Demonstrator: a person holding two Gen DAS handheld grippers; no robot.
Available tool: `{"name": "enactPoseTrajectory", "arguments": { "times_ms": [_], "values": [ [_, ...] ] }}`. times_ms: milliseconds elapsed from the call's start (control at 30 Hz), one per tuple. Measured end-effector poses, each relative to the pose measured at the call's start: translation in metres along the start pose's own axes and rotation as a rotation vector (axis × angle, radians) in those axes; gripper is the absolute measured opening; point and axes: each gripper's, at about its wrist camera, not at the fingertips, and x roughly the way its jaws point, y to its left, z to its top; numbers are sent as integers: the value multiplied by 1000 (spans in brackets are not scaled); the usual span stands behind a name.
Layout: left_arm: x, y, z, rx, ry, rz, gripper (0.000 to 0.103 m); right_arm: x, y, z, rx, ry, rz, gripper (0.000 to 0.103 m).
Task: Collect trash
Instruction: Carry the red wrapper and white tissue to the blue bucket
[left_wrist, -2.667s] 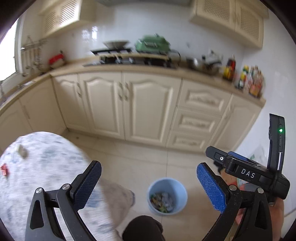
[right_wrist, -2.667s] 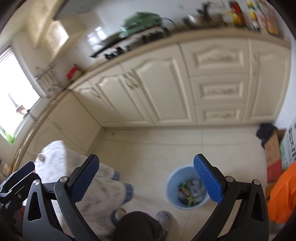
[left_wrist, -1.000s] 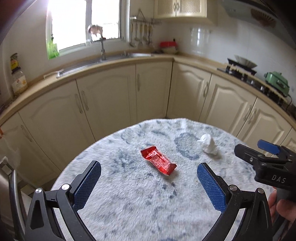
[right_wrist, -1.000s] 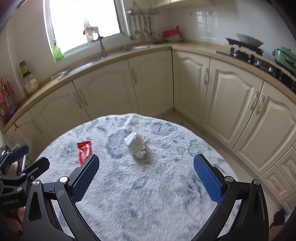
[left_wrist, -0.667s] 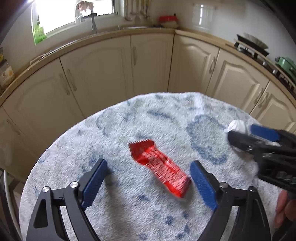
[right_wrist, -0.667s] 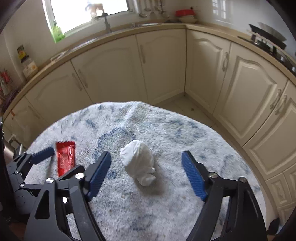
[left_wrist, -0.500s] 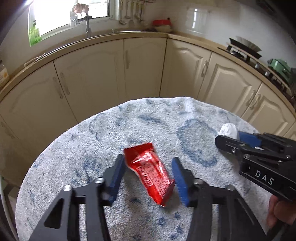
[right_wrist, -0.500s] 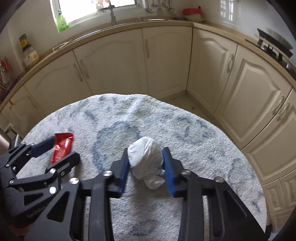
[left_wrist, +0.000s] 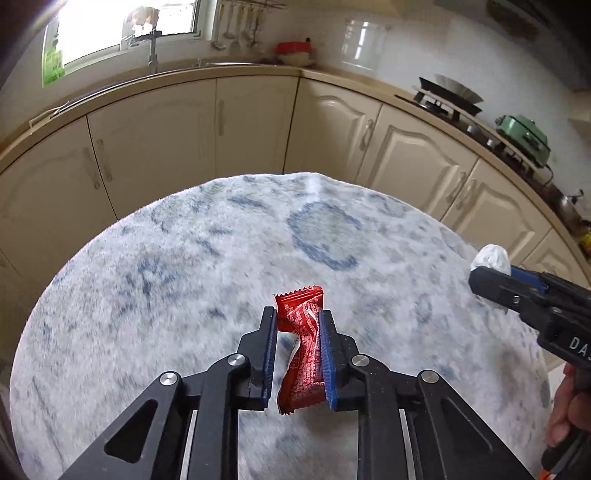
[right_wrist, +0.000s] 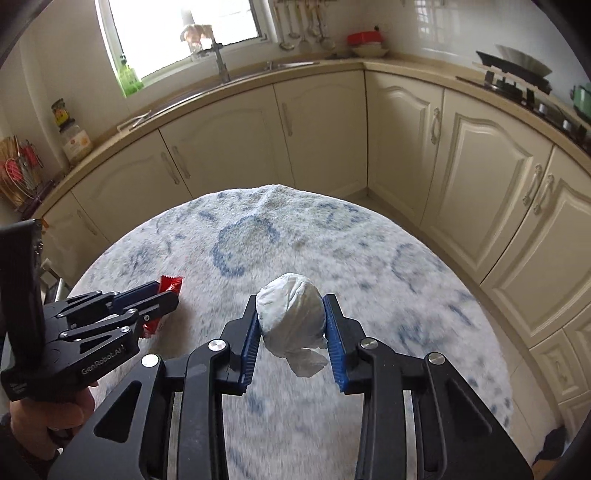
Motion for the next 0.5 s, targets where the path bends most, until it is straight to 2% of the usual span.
{"name": "enactPoseTrajectory", "arguments": {
  "times_ms": [300, 333, 500],
  "values": [
    [-55, -42, -61, 49, -54, -53, 17, -71, -16, -51, 47, -66, -21, 33],
    [-69, -48, -78, 53, -59, -55, 17, -78, -17, -56, 49, -72, -28, 33],
    [-114, -66, -118, 69, -91, -81, 17, -113, -29, -80, 76, -113, -51, 33]
  ]
}}
